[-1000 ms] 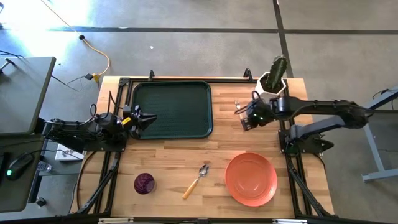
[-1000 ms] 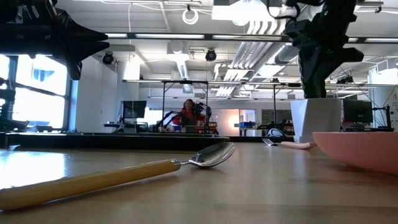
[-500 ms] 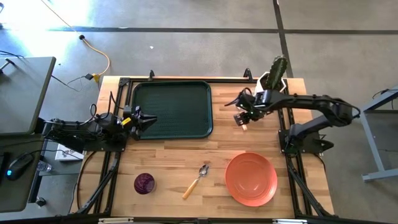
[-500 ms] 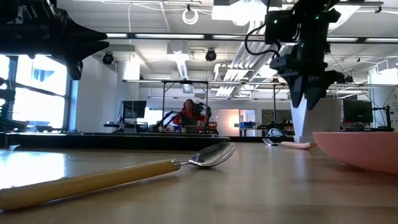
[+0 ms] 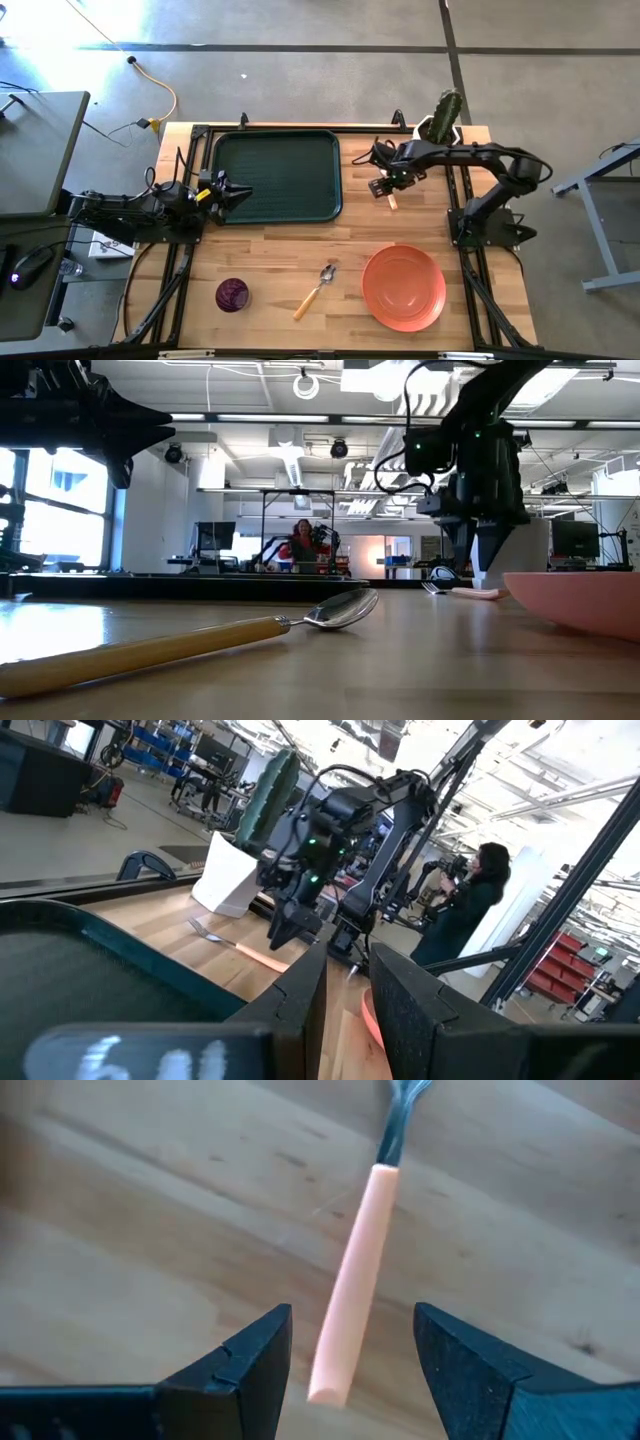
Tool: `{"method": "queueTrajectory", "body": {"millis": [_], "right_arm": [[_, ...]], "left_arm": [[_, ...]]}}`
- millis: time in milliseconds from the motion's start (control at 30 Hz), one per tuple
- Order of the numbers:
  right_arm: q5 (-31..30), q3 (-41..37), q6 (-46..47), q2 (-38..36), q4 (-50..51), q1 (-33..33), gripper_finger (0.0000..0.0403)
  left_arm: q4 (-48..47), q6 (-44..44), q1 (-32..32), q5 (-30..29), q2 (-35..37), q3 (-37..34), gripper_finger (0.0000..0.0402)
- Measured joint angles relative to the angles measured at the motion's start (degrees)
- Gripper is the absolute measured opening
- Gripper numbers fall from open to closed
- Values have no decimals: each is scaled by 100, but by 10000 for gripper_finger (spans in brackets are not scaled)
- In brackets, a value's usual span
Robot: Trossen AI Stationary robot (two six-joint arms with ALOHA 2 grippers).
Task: Pick and place plate/cup/fork/spoon on tray
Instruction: Put the light orange fork on the right side of the black tray
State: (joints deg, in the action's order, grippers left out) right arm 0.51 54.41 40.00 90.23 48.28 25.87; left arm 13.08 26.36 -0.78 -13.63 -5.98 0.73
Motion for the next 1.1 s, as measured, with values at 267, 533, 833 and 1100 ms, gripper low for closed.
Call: {"method": "queueTrajectory", "body": {"millis": [267, 533, 833, 1100], "right_arm": [[-2, 0, -292, 484, -157, 295, 202], [3, 0, -406, 803, -481, 399, 180], [44, 9, -376, 873, -512, 415, 104], [108, 17, -151, 873, -503, 417, 33]], "left_arm": [[0, -2, 0, 0, 0, 0, 71], [-21, -1, 0, 0, -1, 0, 71], [-153, 1, 0, 0, 0, -2, 71], [-177, 1, 0, 0, 0, -2, 71]]}}
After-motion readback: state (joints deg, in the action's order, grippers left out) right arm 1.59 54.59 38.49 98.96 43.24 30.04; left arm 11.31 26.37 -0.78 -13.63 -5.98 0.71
